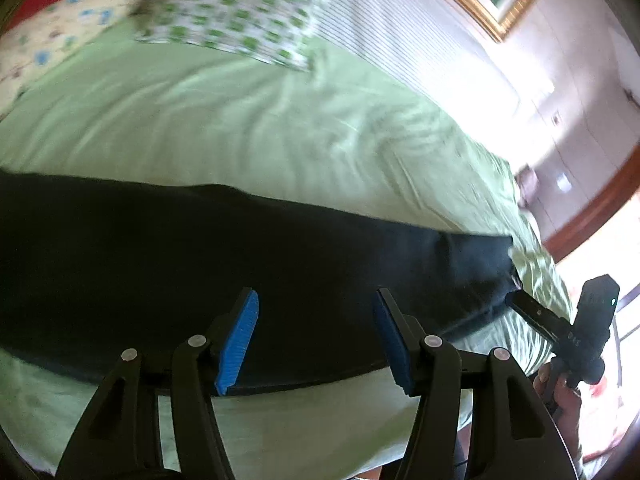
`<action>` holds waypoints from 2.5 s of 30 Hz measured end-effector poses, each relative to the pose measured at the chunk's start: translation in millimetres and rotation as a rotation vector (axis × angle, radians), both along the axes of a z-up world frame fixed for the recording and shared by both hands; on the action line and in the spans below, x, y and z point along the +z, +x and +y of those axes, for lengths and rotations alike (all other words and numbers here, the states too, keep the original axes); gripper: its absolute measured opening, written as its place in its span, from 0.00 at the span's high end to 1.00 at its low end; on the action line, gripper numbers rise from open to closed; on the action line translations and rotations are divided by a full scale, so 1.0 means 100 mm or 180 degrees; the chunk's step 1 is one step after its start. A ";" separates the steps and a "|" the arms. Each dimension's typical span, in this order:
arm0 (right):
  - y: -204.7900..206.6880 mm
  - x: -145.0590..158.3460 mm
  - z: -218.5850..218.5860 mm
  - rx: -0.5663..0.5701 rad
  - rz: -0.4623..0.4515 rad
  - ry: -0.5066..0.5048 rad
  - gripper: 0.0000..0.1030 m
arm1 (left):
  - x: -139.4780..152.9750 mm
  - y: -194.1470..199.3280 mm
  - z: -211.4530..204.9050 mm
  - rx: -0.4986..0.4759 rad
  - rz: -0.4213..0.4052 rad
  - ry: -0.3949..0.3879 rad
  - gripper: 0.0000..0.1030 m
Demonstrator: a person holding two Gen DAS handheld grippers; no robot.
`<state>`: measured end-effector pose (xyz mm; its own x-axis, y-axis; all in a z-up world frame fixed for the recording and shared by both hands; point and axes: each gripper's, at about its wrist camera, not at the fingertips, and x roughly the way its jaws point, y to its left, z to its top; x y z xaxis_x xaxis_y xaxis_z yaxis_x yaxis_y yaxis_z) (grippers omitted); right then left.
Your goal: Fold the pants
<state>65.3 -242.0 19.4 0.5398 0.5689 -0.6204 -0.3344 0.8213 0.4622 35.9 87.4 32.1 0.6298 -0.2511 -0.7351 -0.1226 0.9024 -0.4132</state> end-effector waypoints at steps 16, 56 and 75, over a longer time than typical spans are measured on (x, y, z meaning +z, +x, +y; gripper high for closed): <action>0.05 -0.20 -0.79 -0.0698 0.0192 0.0215 0.48 | 0.13 0.81 -1.19 -0.1293 0.0092 0.0230 0.29; -0.03 -0.25 -1.22 -0.1004 0.0271 0.0485 0.69 | 0.22 0.93 -1.93 -0.2177 0.0134 0.0724 0.46; 0.03 -0.43 -1.22 -0.1018 0.0419 0.0676 0.55 | -0.26 2.28 -2.76 -0.2849 0.0850 0.0195 0.34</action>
